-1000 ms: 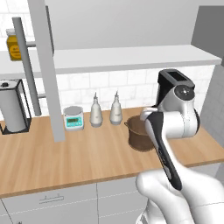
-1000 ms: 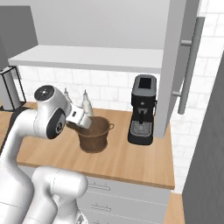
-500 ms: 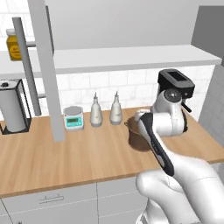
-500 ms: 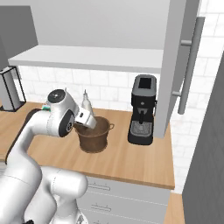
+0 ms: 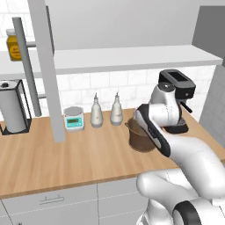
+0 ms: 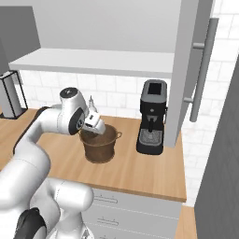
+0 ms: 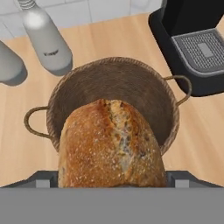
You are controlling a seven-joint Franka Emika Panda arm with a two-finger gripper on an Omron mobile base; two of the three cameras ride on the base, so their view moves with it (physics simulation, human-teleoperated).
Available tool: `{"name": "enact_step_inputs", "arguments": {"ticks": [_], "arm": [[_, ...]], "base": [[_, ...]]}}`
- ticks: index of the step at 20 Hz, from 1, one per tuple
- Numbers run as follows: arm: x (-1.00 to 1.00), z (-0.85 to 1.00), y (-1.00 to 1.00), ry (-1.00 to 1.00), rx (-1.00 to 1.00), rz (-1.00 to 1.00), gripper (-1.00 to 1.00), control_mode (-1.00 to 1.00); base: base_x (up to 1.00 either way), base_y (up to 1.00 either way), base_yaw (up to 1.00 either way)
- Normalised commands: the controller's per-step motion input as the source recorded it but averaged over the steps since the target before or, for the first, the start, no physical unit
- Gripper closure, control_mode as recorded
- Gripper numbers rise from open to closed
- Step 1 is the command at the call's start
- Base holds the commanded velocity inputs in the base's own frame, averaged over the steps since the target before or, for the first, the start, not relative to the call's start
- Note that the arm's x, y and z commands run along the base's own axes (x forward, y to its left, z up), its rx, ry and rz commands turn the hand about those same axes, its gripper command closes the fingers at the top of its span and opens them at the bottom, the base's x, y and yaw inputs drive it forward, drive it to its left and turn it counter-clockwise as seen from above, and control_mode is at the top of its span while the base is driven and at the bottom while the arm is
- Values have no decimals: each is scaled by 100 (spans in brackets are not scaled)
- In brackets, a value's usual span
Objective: Open the cabinet, pick up the bread from the cabinet and place it in the basket. Then move the basket to the dining counter.
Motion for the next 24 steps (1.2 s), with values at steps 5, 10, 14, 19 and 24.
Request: {"name": "enact_step_inputs", "arguments": {"ticks": [5, 10, 14, 19, 24], "arm": [[10, -47, 0, 0, 0, 0, 100, -100], [36, -37, 0, 0, 0, 0, 100, -100], [45, -10, 0, 0, 0, 0, 100, -100], [47, -14, 0, 5, 0, 0, 100, -100], [22, -20, 0, 9, 0, 0, 100, -100]], "base": [[0, 0, 0], [0, 0, 0], [0, 0, 0], [0, 0, 0], [0, 0, 0]]}}
